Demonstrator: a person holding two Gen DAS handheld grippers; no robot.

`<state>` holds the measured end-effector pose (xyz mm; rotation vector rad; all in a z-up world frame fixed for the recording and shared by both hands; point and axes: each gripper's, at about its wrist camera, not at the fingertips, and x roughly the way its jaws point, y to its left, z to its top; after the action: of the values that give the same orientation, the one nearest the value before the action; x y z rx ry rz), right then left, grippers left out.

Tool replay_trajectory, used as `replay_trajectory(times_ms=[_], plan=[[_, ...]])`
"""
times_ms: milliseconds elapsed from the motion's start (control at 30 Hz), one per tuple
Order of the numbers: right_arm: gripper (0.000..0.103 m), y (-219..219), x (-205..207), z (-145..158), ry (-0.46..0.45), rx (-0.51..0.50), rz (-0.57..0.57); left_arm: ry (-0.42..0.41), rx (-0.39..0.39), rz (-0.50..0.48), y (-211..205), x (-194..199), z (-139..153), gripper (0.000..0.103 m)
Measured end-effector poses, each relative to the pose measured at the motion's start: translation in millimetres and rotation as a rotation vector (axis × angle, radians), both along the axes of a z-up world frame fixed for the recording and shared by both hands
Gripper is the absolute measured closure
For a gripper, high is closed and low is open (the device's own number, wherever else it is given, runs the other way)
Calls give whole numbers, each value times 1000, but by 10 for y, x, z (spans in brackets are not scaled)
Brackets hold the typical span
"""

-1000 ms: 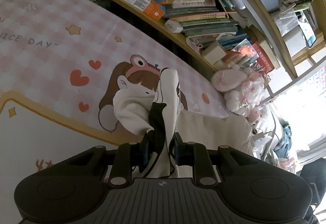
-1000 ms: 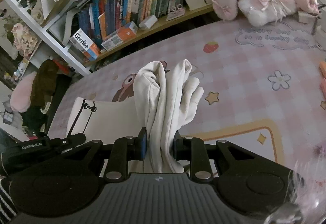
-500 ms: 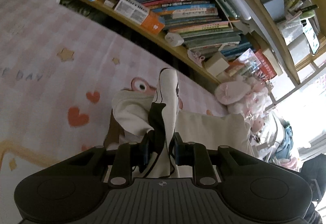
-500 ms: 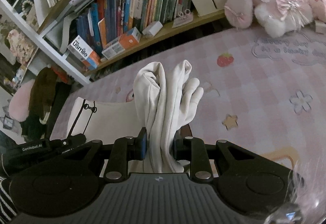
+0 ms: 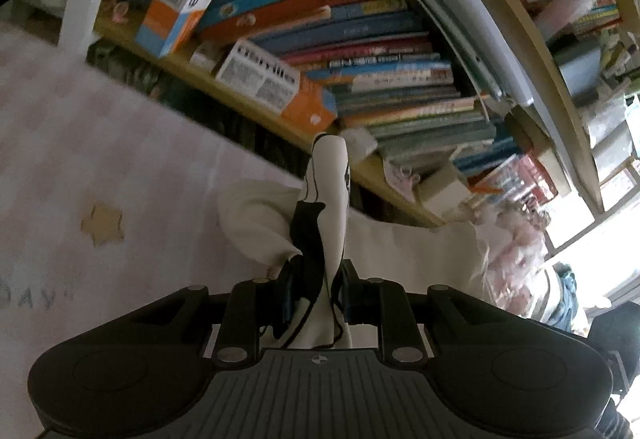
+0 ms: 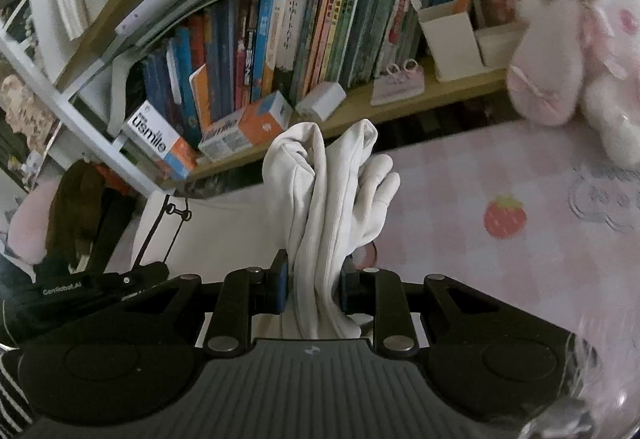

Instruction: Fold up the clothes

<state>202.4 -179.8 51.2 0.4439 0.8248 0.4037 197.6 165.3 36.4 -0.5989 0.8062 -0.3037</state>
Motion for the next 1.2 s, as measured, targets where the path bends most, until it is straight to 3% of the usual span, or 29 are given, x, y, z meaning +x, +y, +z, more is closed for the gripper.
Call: replay_trajectory(times_ms=[367, 700, 867, 933, 1100, 1200], plan=[[81, 36, 471, -199, 7, 28, -30, -8, 5, -5, 38, 516, -164, 83], [81, 35, 703, -285, -15, 27, -38, -31, 6, -22, 6, 729, -285, 83], [81, 37, 772, -420, -4, 31, -44, -1, 23, -9, 40, 796, -454, 83], [81, 36, 814, -537, 30, 19, -57, 26, 64, -7, 45, 815, -551, 82], [76, -88, 849, -754, 101, 94, -119, 67, 63, 24, 95, 828, -656, 74], [66, -94, 820, -719, 108, 86, -145, 68, 125, 44, 48, 801, -600, 61]])
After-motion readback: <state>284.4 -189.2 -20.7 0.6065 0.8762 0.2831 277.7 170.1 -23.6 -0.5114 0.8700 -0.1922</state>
